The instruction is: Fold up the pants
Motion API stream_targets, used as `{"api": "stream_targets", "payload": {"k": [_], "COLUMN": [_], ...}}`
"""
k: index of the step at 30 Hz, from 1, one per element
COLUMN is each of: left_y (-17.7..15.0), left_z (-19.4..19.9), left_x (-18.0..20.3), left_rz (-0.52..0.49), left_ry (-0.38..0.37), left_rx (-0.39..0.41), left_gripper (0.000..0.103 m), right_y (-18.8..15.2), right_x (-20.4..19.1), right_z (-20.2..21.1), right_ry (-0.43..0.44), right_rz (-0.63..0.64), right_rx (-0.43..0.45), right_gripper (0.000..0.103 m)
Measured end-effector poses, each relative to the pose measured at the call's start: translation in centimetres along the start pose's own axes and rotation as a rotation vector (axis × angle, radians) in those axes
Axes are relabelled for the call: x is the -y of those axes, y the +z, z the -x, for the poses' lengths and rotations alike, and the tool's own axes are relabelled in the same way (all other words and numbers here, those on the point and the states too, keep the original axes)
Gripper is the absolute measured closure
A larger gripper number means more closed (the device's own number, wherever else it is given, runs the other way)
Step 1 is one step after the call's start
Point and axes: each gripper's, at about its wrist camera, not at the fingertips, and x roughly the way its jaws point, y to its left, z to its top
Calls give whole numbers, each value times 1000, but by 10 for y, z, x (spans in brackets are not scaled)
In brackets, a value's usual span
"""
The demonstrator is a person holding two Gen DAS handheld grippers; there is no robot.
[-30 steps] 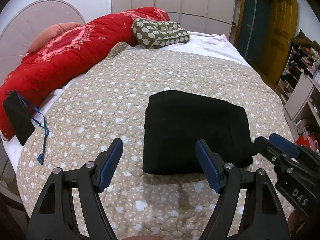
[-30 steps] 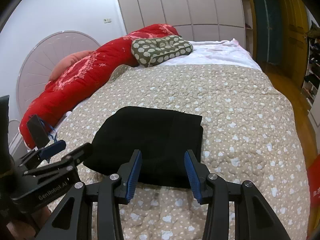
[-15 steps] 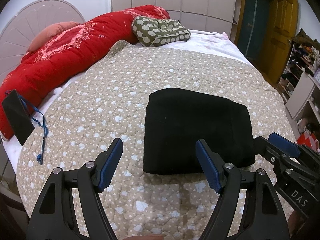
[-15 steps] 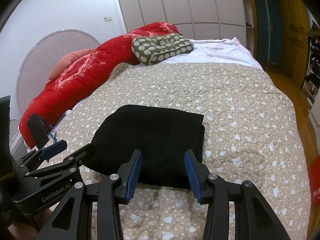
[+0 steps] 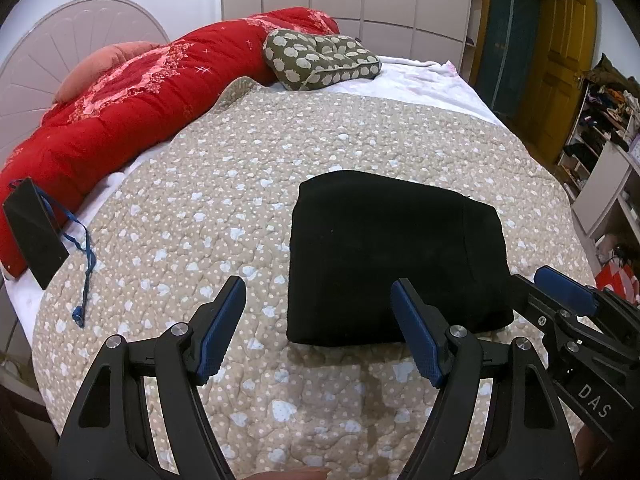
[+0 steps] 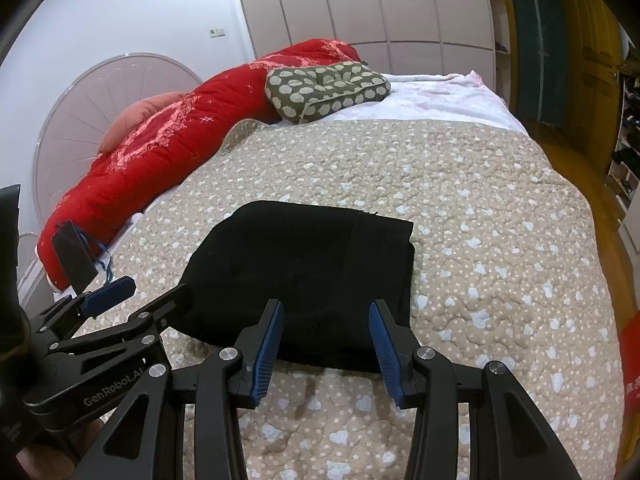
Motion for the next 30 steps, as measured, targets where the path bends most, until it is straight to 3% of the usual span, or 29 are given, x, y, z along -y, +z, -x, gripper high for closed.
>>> {"api": "stream_targets", "payload": {"k": [30], "left_y": [-3], "left_z": [-4], "left_x": [-1], "left_rz": [5], "left_ry": [-5], "left_rx": [-27], "left_gripper": [27], "right_y": [-1], "right_x": [-4], "right_z": [-2], "right_ry": [4], "right_rz": [8], "right_rx": [-8], "right_gripper": [60]}}
